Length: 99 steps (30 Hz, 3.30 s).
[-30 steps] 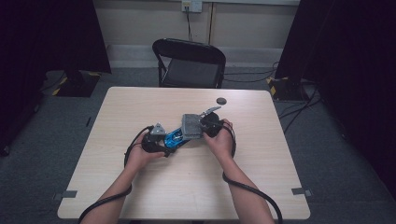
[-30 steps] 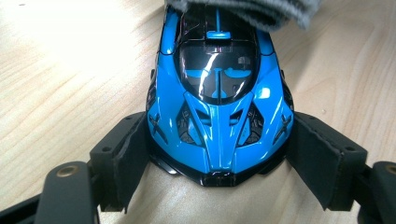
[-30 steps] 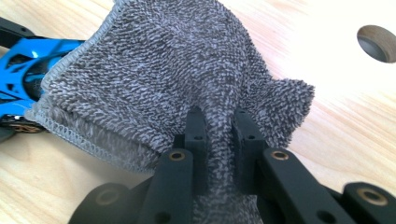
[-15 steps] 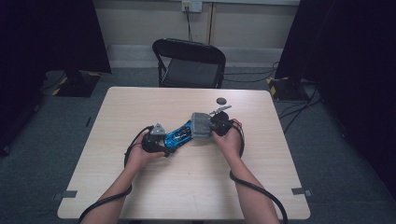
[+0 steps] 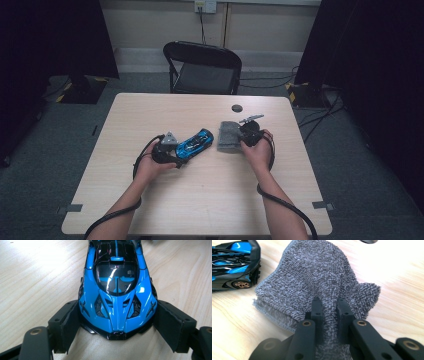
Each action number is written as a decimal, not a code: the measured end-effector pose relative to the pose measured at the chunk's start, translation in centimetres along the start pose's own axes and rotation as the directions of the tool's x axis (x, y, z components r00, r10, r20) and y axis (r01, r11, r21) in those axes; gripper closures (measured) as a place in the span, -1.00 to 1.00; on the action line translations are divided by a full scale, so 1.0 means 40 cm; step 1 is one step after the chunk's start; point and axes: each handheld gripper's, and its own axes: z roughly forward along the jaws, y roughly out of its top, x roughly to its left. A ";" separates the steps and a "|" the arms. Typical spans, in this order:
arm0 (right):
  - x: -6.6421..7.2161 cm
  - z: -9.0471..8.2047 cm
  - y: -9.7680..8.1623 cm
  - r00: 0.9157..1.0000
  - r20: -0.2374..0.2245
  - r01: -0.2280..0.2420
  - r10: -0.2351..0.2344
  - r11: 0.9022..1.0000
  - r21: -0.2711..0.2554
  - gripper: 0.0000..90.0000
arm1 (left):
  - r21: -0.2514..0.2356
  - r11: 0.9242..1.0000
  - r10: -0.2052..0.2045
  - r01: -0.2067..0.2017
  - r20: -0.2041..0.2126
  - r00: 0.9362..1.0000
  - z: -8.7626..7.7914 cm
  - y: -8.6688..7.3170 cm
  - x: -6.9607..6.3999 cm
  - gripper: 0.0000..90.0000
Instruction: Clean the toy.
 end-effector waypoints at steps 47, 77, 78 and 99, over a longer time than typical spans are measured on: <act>0.341 0.034 0.088 0.942 -0.142 0.300 -0.304 0.953 -0.045 0.75 | 0.001 1.000 0.007 -0.007 -0.004 1.000 -0.001 0.000 0.001 -0.49; 0.147 0.040 0.076 0.988 -0.017 0.151 -0.150 0.988 0.017 0.75 | 0.000 1.000 0.000 0.000 0.000 1.000 0.000 0.000 0.000 -0.49; 0.147 0.040 0.076 0.988 -0.017 0.151 -0.150 0.988 0.017 0.75 | 0.000 1.000 0.000 0.000 0.000 1.000 0.000 0.000 0.000 -0.49; 0.027 -0.004 -0.034 0.998 0.026 0.056 -0.057 0.998 0.014 0.75 | 0.003 1.000 -0.007 0.007 -0.008 1.000 -0.001 0.000 -0.001 -0.50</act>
